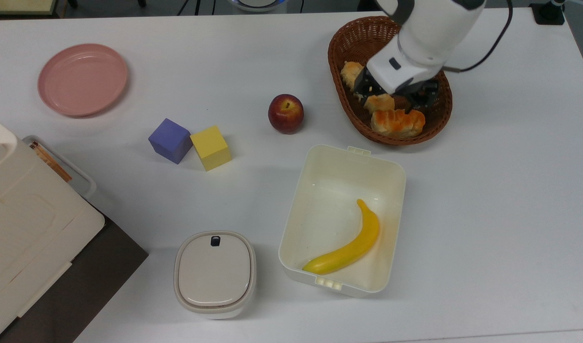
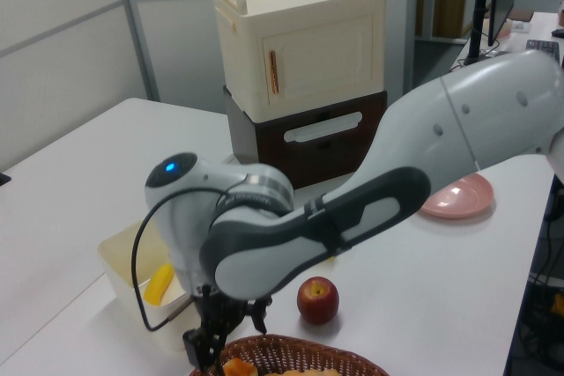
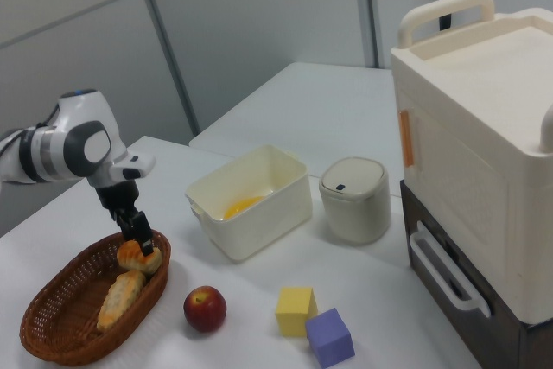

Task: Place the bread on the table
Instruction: 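Close the gripper on the orange-topped bun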

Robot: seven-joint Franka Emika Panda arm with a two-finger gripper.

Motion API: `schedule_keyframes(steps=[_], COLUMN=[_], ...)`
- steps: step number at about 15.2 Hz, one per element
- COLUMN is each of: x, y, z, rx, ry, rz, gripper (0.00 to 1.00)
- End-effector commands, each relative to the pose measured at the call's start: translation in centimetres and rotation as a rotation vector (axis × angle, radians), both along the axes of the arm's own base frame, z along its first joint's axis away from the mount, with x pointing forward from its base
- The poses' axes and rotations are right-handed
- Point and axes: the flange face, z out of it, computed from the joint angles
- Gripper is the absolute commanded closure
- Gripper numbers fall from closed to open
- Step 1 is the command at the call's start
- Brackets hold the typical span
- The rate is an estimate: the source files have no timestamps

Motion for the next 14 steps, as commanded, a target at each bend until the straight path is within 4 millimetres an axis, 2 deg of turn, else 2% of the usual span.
schedule_keyframes(steps=[1, 3, 8, 9, 10, 11, 14], x=[0.3, 0.1, -0.2, -0.2, -0.2, -0.2, -0.2], y=[1.5, 2.0, 2.3, 2.3, 2.3, 2.3, 2.3], z=[-1.7, -2.4, -2.9, -2.9, -2.9, -2.8, -1.8], rx=[0.027, 0.024, 0.021, 0.021, 0.021, 0.022, 0.027], ry=[-0.025, -0.023, -0.018, -0.016, -0.016, -0.017, -0.025], rz=[-0.058, -0.054, -0.038, -0.039, -0.039, -0.039, -0.033], gripper=[0.00, 0.01, 0.64, 0.83, 0.93, 1.00, 1.00])
